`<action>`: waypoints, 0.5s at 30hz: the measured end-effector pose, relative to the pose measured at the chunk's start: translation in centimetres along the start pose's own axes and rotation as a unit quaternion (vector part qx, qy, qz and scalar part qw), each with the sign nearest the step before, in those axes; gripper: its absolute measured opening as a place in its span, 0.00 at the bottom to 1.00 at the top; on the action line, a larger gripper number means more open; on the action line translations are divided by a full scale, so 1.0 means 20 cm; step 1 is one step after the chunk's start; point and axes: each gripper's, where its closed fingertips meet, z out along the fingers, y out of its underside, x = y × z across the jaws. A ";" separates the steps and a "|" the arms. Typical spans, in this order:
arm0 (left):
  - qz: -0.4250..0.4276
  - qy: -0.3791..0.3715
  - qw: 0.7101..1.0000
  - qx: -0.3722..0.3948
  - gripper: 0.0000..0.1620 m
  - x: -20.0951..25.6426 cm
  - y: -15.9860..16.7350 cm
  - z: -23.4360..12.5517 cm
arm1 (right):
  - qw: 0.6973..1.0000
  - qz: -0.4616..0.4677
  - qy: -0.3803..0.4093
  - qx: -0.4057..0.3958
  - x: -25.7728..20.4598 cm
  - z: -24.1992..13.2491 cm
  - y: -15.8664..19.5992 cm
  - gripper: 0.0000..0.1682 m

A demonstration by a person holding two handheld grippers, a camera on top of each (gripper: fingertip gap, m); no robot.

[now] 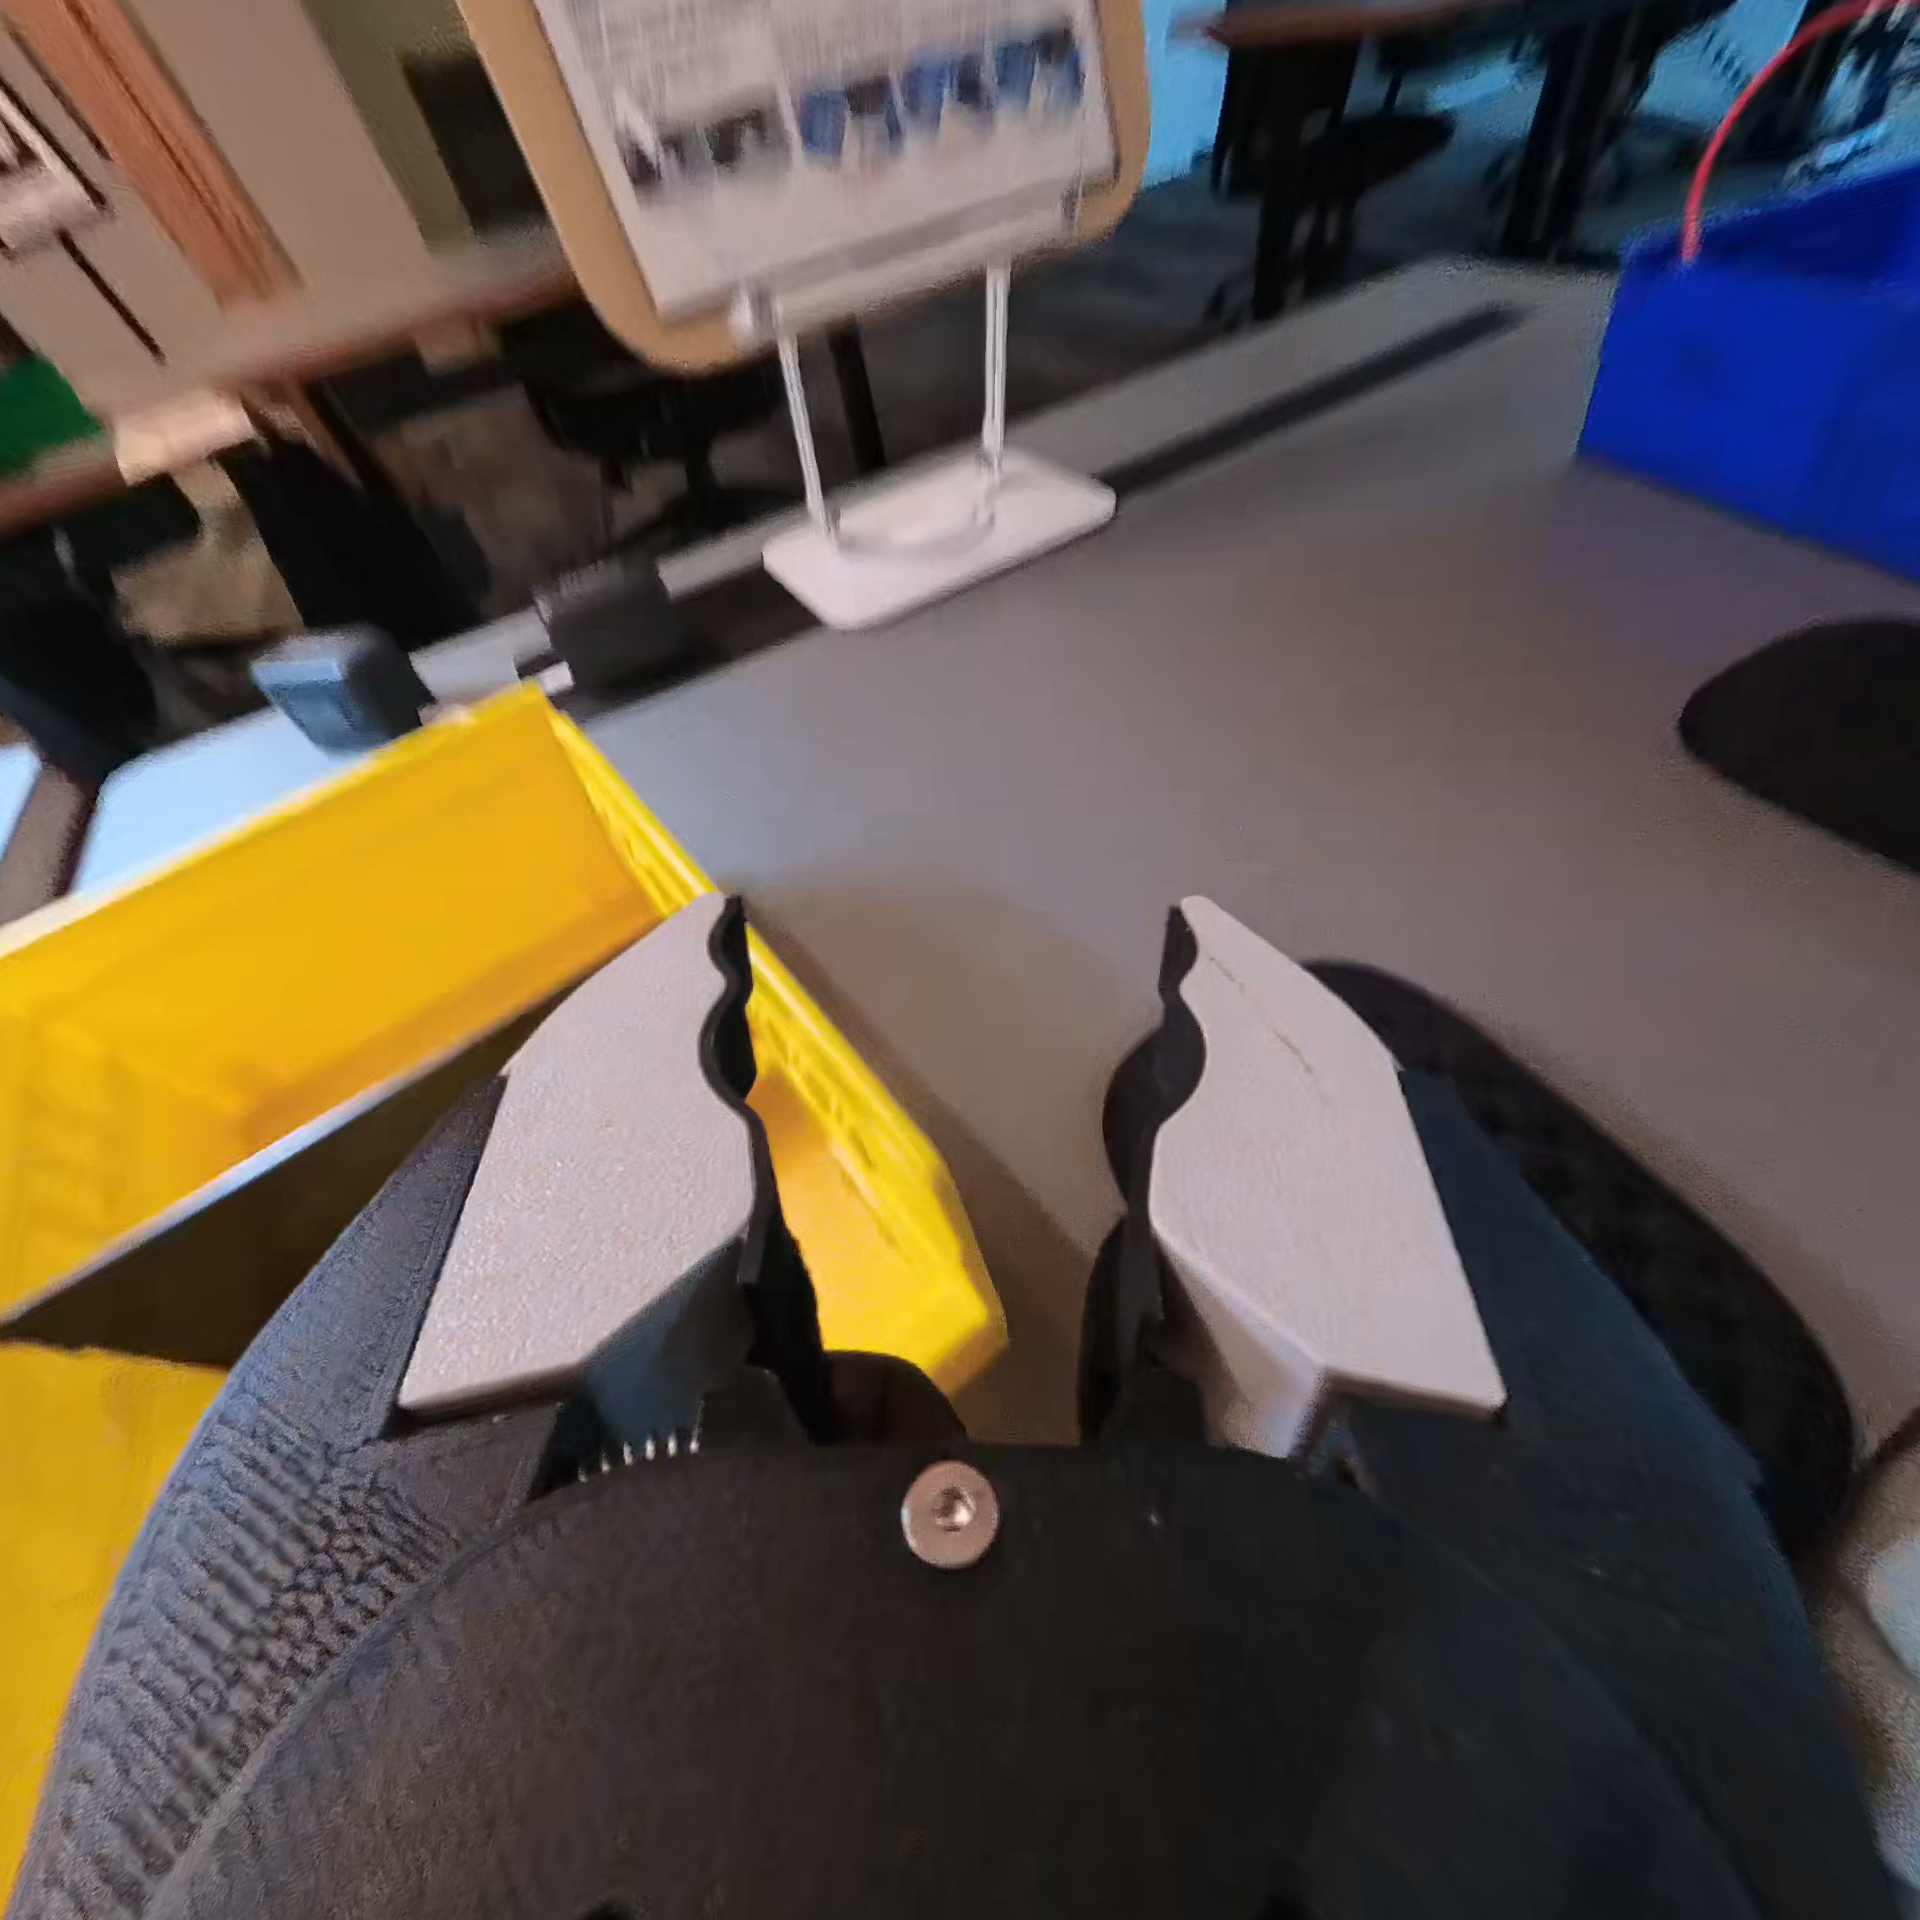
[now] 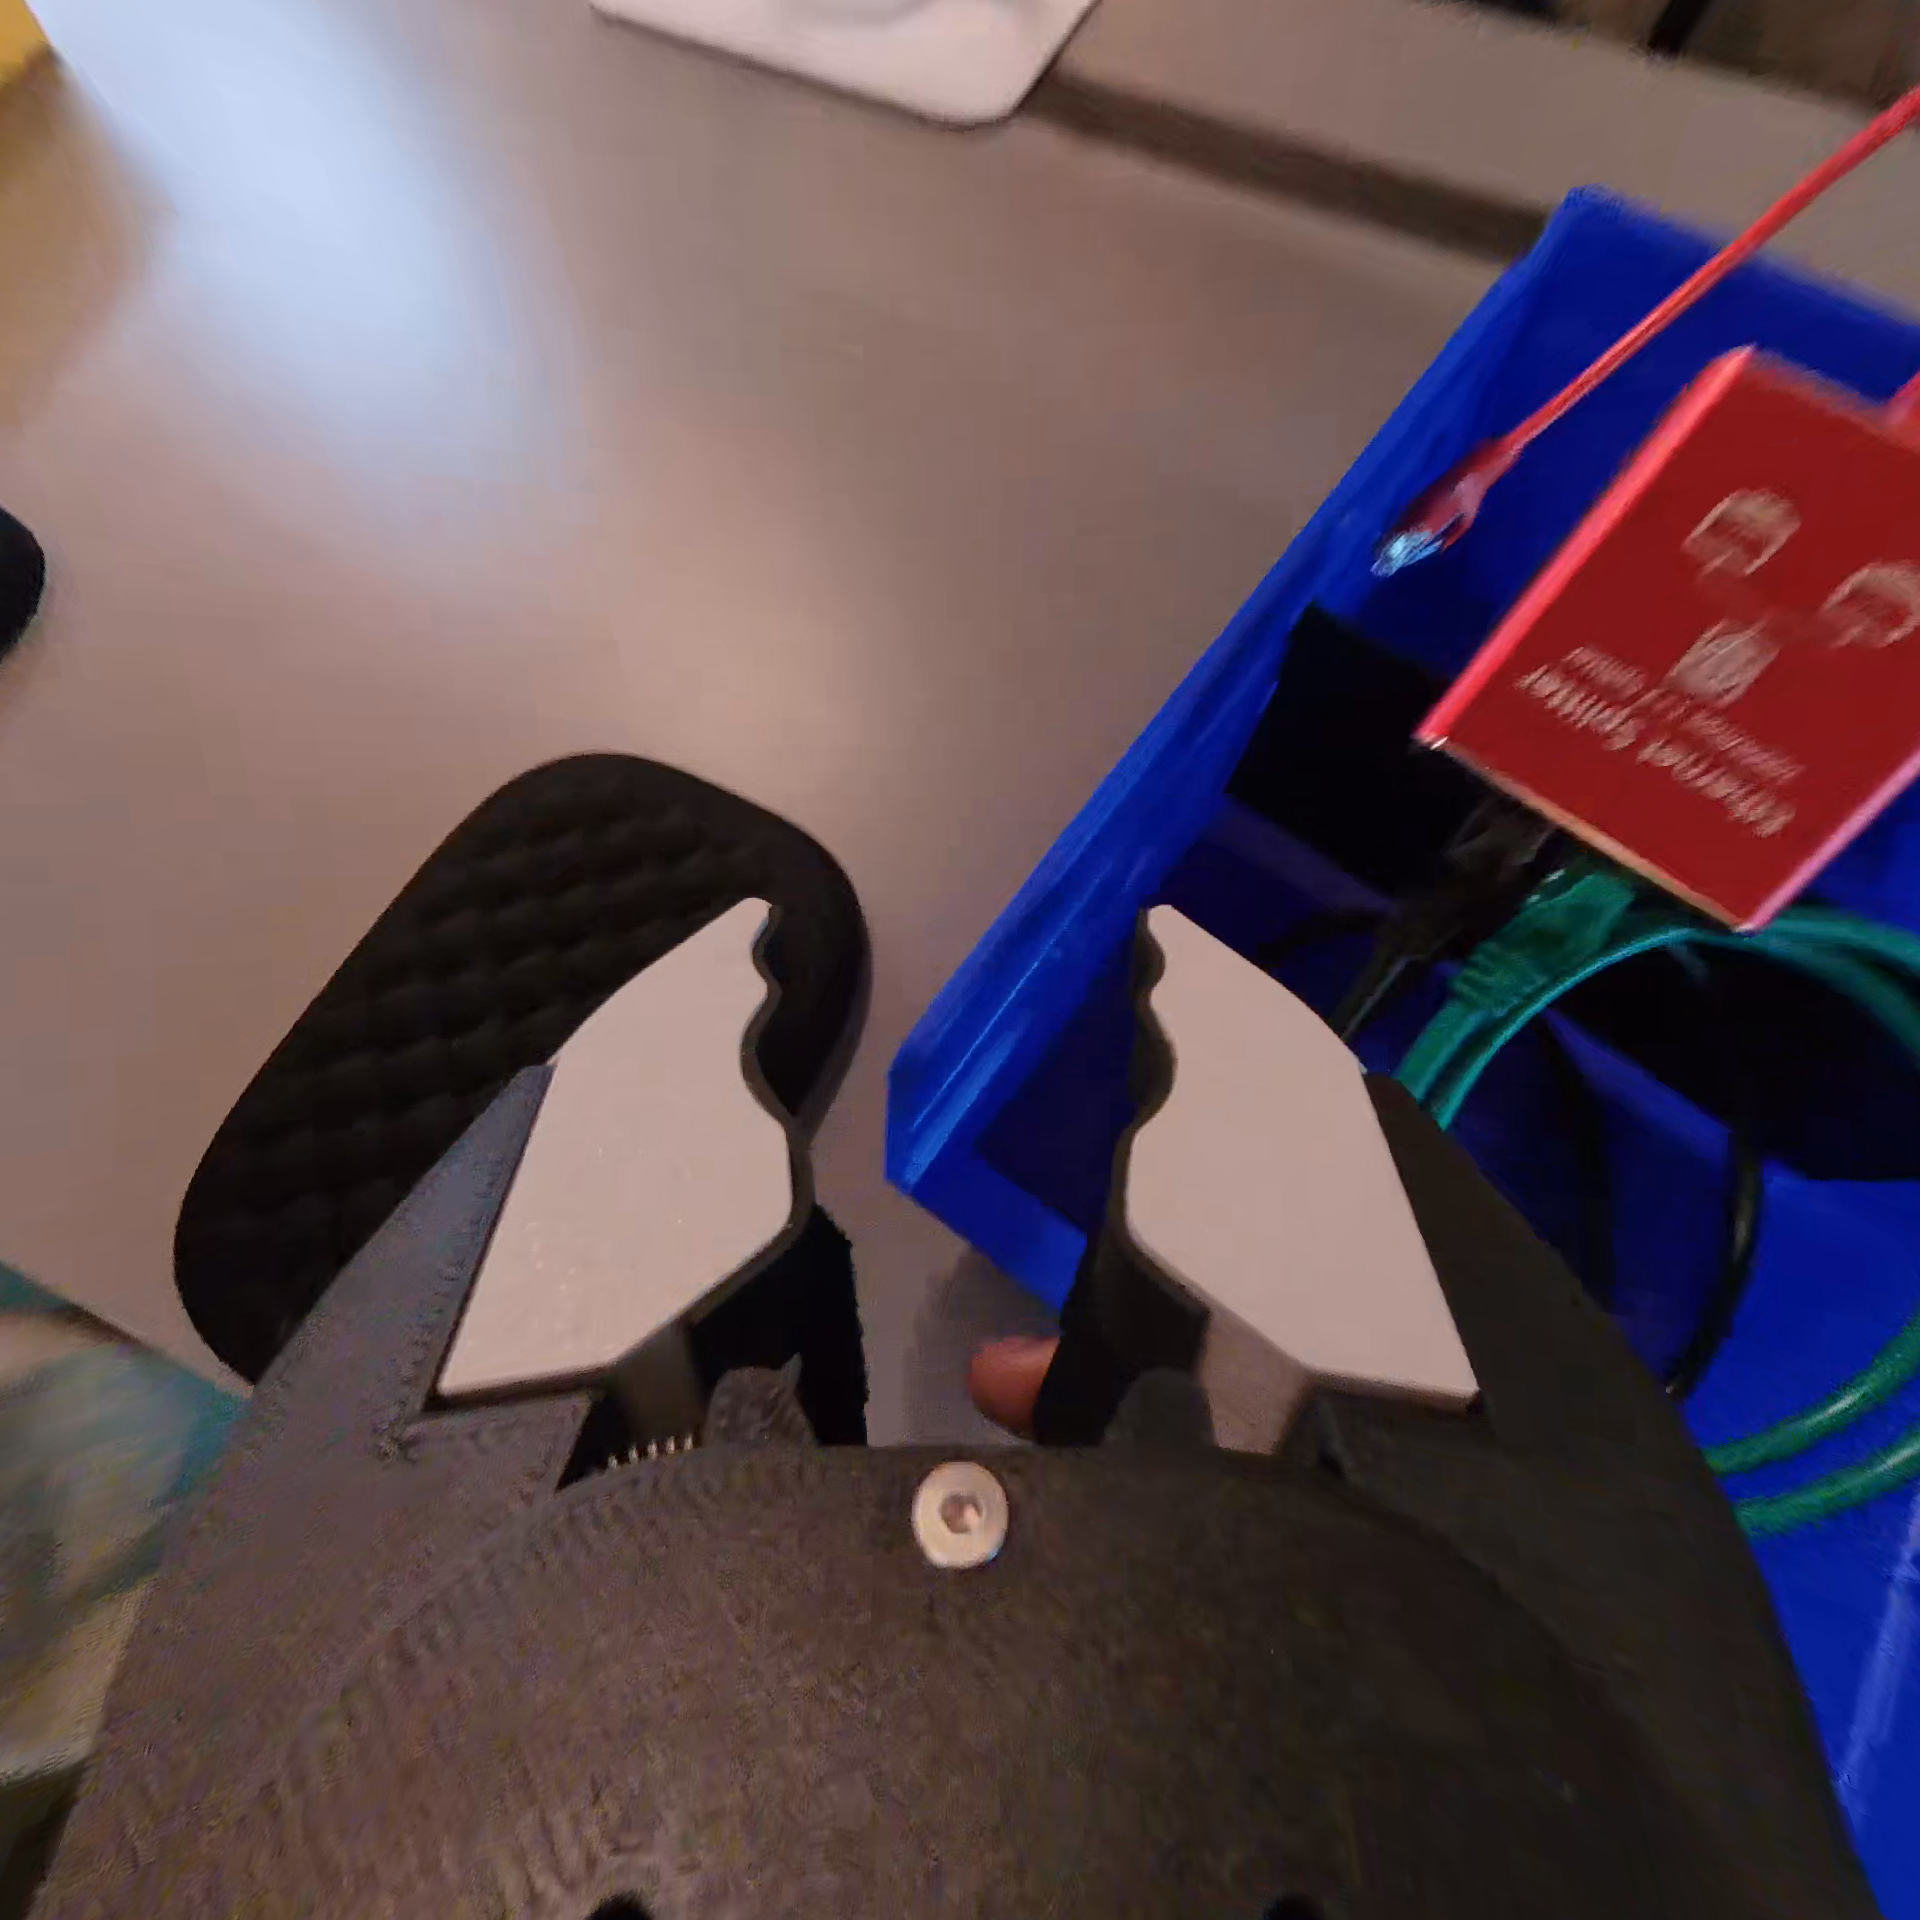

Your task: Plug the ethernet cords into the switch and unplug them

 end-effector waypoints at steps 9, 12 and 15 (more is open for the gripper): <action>0.074 -0.107 0.985 -0.115 0.27 -0.09 0.37 0.20 | 0.997 -0.005 0.061 -0.037 0.06 0.13 0.07 0.18; 0.051 -0.100 0.989 -0.093 0.20 -0.12 0.36 0.23 | 0.996 -0.026 0.072 -0.038 0.08 0.15 0.05 0.17; 0.036 -0.096 0.992 -0.079 0.20 -0.12 0.34 0.28 | 0.996 -0.043 0.074 -0.041 0.09 0.19 0.02 0.16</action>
